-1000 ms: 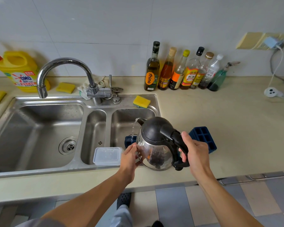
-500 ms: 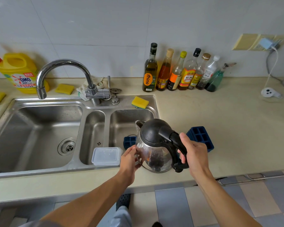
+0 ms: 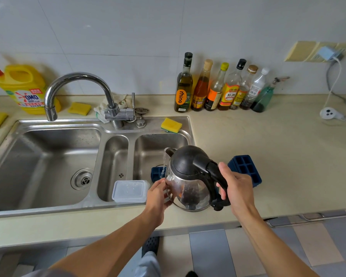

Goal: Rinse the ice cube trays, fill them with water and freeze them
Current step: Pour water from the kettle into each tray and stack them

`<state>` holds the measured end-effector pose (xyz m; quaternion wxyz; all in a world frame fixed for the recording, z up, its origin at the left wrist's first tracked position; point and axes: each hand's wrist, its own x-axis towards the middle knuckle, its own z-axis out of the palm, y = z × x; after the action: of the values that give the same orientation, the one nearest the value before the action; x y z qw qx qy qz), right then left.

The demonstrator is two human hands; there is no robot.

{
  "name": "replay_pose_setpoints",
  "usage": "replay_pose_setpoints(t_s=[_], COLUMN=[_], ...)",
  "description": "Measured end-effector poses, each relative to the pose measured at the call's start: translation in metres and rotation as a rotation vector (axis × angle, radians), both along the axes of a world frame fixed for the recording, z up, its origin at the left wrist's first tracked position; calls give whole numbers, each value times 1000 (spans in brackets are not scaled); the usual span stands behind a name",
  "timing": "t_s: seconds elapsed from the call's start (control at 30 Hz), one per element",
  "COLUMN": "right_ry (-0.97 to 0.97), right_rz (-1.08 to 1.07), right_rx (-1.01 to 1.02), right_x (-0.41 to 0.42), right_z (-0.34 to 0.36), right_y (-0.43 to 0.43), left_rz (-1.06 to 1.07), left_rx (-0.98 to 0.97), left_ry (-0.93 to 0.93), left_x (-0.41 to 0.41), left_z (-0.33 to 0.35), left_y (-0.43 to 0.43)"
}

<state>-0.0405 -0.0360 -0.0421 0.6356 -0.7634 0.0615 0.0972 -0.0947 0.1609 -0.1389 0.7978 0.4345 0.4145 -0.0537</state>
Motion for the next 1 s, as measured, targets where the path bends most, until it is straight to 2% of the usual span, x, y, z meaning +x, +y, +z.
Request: replay_pose_setpoints(t_s=[1.0], right_ry=[7], right_rz=[-18], right_rx=[-22], right_x=[10], right_z=[2], right_y=[1], left_rz=[-32], left_rx=[16], left_ry=[36], left_x=[15], left_z=[-6], left_y=[2])
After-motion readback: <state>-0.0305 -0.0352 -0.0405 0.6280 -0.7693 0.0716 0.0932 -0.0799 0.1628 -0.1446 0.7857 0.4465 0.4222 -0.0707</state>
